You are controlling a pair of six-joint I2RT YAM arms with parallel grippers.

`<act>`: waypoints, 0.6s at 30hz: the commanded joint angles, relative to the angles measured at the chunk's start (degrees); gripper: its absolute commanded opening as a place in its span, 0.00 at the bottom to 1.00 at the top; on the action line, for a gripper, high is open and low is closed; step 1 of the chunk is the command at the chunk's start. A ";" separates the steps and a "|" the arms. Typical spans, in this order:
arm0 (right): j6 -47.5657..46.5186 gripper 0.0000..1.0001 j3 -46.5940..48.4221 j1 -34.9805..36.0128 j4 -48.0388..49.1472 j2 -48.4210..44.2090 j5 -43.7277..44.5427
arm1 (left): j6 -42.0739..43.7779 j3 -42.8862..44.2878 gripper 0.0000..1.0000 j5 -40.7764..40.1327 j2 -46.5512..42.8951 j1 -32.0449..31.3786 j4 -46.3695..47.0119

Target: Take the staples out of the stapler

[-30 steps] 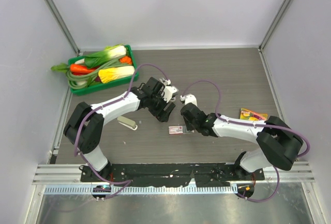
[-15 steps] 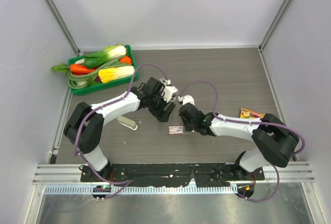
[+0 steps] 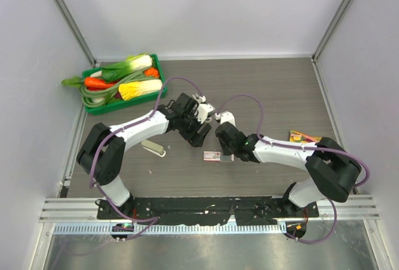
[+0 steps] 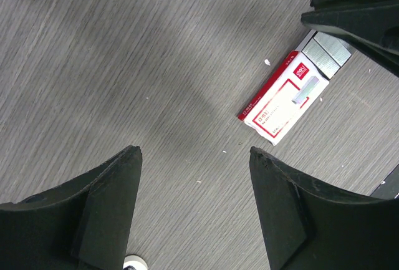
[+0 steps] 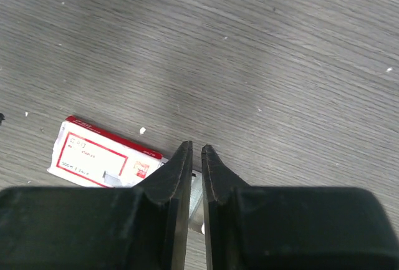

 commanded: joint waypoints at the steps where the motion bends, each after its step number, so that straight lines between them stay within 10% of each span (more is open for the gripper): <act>1: 1.17 0.19 1.48 -0.40 -1.70 -4.21 5.68 | 0.41 0.55 0.73 0.89 -2.18 0.22 0.85; 18: 13.82 0.22 -13.63 -17.89 -2.24 -21.98 -23.81 | 6.99 -3.67 0.70 -1.39 0.19 -3.20 4.63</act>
